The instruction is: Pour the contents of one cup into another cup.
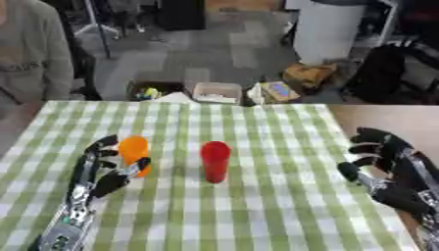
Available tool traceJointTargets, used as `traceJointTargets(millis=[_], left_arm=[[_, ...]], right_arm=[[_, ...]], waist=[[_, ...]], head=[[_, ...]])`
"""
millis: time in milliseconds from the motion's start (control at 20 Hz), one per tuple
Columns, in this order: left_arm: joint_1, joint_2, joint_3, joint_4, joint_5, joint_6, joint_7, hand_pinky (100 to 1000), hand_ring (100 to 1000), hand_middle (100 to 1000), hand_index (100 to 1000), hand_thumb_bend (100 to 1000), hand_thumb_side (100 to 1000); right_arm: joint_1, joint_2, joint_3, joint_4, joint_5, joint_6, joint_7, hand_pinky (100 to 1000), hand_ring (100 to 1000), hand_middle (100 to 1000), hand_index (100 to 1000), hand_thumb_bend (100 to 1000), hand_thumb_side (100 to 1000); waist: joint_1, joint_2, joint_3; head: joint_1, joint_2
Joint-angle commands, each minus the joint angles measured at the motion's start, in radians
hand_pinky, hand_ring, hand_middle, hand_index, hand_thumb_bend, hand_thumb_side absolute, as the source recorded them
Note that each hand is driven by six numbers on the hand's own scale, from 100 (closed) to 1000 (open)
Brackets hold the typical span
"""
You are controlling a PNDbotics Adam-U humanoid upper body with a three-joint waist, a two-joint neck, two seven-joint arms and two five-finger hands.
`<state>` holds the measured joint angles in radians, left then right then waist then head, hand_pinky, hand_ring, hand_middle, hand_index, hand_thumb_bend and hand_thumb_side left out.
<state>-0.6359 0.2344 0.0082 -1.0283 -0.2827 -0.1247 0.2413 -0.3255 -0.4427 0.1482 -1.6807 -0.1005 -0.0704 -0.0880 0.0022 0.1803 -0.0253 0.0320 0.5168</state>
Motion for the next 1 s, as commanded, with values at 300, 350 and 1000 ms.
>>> traceJointTargets(millis=[300, 350, 1000], left_arm=[[-0.042, 0.01, 0.013, 0.04, 0.001, -0.007, 0.009, 607, 722, 747, 850, 854, 437], [-0.044, 0.01, 0.013, 0.047, 0.004, -0.008, 0.008, 606, 721, 746, 850, 854, 437], [-0.093, 0.02, 0.017, 0.098, -0.011, -0.023, 0.018, 584, 687, 705, 814, 806, 419]], right_arm=[[-0.019, -0.013, -0.002, -0.013, -0.01, 0.0, 0.008, 618, 719, 717, 841, 609, 335], [-0.02, -0.012, -0.001, -0.014, -0.01, 0.0, 0.009, 618, 719, 717, 841, 609, 335], [-0.031, -0.007, 0.004, -0.015, -0.014, -0.001, 0.02, 618, 718, 717, 841, 607, 333]], waist=[[-0.008, -0.005, -0.011], [-0.009, -0.003, -0.013], [-0.019, 0.018, -0.037]], head=[[0.016, -0.012], [0.016, -0.012], [0.027, -0.014]])
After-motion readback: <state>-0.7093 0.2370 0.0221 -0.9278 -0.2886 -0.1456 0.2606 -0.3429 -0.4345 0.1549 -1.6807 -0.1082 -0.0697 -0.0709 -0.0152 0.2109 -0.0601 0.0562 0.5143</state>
